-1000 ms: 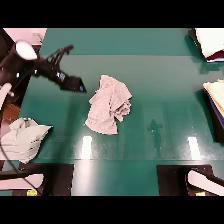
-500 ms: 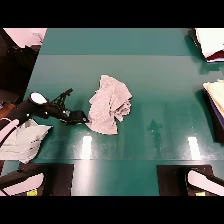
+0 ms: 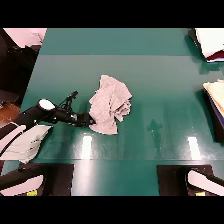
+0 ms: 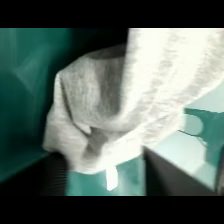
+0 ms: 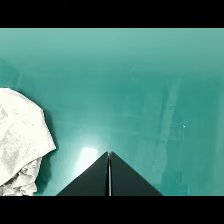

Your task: Fold the shirts.

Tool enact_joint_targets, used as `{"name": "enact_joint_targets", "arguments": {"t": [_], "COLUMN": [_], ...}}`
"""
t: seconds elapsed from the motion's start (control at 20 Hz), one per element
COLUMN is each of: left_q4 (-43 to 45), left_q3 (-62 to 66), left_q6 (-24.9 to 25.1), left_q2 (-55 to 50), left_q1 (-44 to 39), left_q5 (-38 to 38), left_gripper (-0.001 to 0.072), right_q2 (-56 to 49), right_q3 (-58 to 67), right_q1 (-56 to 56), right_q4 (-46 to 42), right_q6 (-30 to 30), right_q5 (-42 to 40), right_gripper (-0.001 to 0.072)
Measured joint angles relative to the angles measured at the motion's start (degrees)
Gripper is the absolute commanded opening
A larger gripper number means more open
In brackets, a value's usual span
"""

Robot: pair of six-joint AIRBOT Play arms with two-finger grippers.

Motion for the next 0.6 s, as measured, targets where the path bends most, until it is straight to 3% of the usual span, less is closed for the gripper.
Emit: {"name": "enact_joint_targets", "arguments": {"t": [0.35,0.4,0.45,0.5,0.6], "left_q4": [3.5,4.8,6.9,9.1,14.1], "left_q3": [11.1,14.6,18.9,23.1,31.8], "left_q6": [-1.5,-2.0,-2.7,-3.2,-4.6], "left_q2": [2.2,3.1,4.1,5.0,6.8], "left_q1": [-1.8,-1.9,-1.9,-1.9,-1.9], "left_q5": [-5.2,-6.4,-8.0,-9.2,-11.1], "left_gripper": [0.0023,0.0023,0.0023,0.0023,0.0023], "right_q2": [0.0,0.0,0.0,0.0,-0.3], "right_q3": [-1.2,-2.3,-4.1,-6.2,-11.8], "right_q1": [1.7,2.7,4.1,5.5,8.8], "right_q4": [0.2,0.2,0.2,0.2,0.2], "right_q6": [0.0,0.0,0.0,0.0,0.0], "right_q5": [0.2,0.1,-0.3,-1.0,-3.9], "right_gripper": [0.0018,0.0052,0.0218,0.0339,0.0361]}}
